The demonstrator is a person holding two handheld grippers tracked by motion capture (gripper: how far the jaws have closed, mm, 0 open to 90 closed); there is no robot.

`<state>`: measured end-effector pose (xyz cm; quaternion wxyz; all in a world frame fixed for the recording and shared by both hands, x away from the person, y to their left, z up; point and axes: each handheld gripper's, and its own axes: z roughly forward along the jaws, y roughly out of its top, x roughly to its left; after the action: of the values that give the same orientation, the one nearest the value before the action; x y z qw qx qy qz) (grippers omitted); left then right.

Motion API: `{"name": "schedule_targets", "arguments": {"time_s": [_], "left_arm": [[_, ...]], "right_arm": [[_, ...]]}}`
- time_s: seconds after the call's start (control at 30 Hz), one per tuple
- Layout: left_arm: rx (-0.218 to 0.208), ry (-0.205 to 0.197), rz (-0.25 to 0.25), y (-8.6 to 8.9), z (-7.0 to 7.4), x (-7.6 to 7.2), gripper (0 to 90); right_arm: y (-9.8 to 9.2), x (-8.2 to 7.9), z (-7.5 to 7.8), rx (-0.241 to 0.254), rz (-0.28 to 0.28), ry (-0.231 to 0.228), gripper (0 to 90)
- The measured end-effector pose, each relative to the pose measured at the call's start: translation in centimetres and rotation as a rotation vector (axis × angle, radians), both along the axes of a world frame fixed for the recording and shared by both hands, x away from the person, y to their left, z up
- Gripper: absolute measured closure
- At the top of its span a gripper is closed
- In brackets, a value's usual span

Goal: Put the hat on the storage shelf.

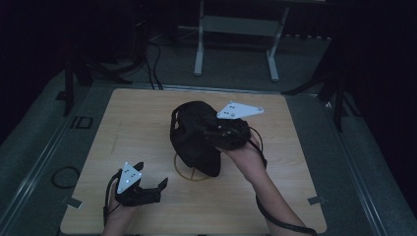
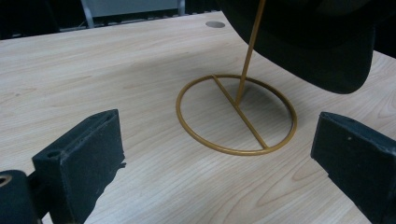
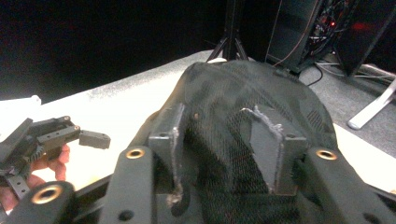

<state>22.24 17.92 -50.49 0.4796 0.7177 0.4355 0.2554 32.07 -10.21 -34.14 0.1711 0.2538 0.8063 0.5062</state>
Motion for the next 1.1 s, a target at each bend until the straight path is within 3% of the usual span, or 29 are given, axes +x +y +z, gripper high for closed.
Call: {"name": "schedule_targets", "arguments": {"time_s": [0.17, 0.43, 0.63, 1.0, 1.1], "left_arm": [[-0.004, -0.001, 0.003, 0.1, 0.0, 0.0, 2.9], [-0.011, 0.001, 0.001, 0.0, 0.0, 0.1, 2.9], [-0.014, -0.001, 0.003, 0.1, 0.1, 0.0, 2.9], [-0.014, -0.005, 0.005, 0.2, 0.2, 0.0, 2.9], [-0.013, -0.004, 0.003, 0.2, 0.1, 0.0, 2.9]], "right_arm": [[-0.5, -0.3, 0.7, 0.017, -0.019, -0.025, 43.0], [-1.8, 0.0, 1.2, 0.027, -0.042, -0.029, 40.3], [-2.7, 0.2, 0.9, 0.029, -0.054, -0.022, 36.2], [-5.1, 0.4, -0.1, 0.019, -0.057, -0.015, 18.3], [-5.9, 0.5, -0.5, 0.037, -0.061, 0.000, 15.7]]}}
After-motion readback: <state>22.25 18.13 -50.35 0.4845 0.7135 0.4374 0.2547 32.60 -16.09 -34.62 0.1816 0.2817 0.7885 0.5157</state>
